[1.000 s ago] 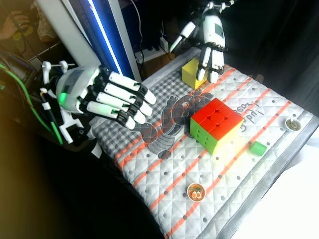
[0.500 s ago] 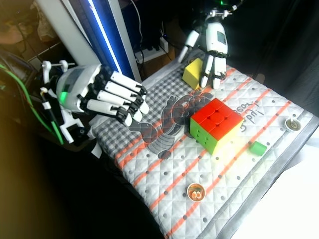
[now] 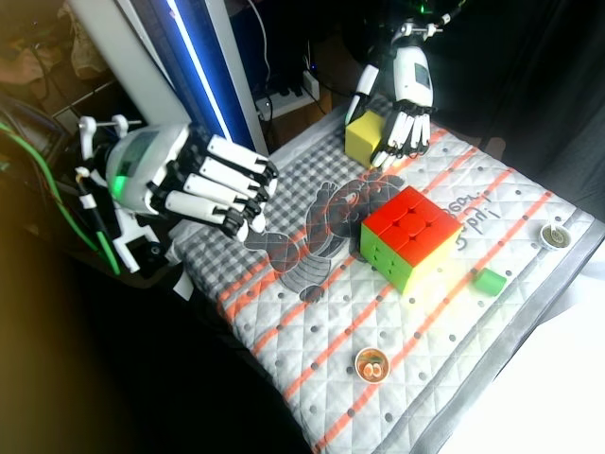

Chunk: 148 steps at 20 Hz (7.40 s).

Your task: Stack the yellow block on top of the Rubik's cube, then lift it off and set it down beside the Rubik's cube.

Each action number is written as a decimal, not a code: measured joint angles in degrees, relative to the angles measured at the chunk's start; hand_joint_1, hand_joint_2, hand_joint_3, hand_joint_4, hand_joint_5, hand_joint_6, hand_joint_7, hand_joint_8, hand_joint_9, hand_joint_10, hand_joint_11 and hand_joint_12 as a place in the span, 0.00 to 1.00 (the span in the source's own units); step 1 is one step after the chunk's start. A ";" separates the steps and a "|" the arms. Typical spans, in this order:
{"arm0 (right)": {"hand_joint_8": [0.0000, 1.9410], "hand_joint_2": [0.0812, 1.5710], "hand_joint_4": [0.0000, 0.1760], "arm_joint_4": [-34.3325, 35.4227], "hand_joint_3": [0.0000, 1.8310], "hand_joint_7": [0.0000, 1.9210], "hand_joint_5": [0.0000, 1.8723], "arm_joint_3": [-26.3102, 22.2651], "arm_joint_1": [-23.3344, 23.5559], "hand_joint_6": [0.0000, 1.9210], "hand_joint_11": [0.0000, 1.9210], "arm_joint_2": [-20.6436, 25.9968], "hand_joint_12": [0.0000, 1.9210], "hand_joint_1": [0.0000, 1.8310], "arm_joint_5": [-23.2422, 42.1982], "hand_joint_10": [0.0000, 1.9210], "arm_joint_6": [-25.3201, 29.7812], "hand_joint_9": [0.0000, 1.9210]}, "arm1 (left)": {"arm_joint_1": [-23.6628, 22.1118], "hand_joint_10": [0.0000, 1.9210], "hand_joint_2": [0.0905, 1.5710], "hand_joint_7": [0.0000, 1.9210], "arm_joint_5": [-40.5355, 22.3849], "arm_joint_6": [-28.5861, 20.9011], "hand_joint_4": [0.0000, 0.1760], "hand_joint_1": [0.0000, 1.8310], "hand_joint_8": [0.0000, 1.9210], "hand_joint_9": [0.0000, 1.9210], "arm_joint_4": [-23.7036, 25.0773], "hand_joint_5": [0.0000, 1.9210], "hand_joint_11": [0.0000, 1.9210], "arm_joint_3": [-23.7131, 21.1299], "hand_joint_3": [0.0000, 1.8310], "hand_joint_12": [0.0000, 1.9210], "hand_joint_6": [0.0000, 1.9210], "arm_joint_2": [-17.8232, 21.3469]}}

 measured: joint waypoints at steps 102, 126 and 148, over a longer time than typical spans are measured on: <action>0.65 0.74 0.00 -4.79 0.00 0.44 0.42 23.15 27.52 0.61 0.36 -17.94 0.91 0.74 -38.99 0.79 0.96 0.39 | 1.70 0.52 0.86 0.20 45.29 -13.07 0.00 0.43 0.39 0.13 -11.34 0.13 0.00 3.28 0.00 0.86 0.48 -4.76; 0.77 0.79 0.00 -16.65 0.00 0.44 0.45 6.58 5.81 0.53 0.45 -4.37 1.00 0.67 -21.97 0.96 10.12 0.45 | 7.08 0.22 0.84 0.30 50.16 -13.40 0.00 0.37 0.09 0.22 -14.60 0.30 0.00 0.20 0.00 0.70 0.15 -3.26; 0.68 0.61 0.00 -16.70 0.04 0.11 0.20 3.65 5.57 0.62 0.08 -0.02 0.97 0.25 -27.41 0.77 8.35 0.08 | 7.93 0.42 0.85 0.35 50.31 -19.74 1.00 0.41 0.24 0.26 -14.12 0.28 0.11 1.36 0.00 0.79 0.84 -2.71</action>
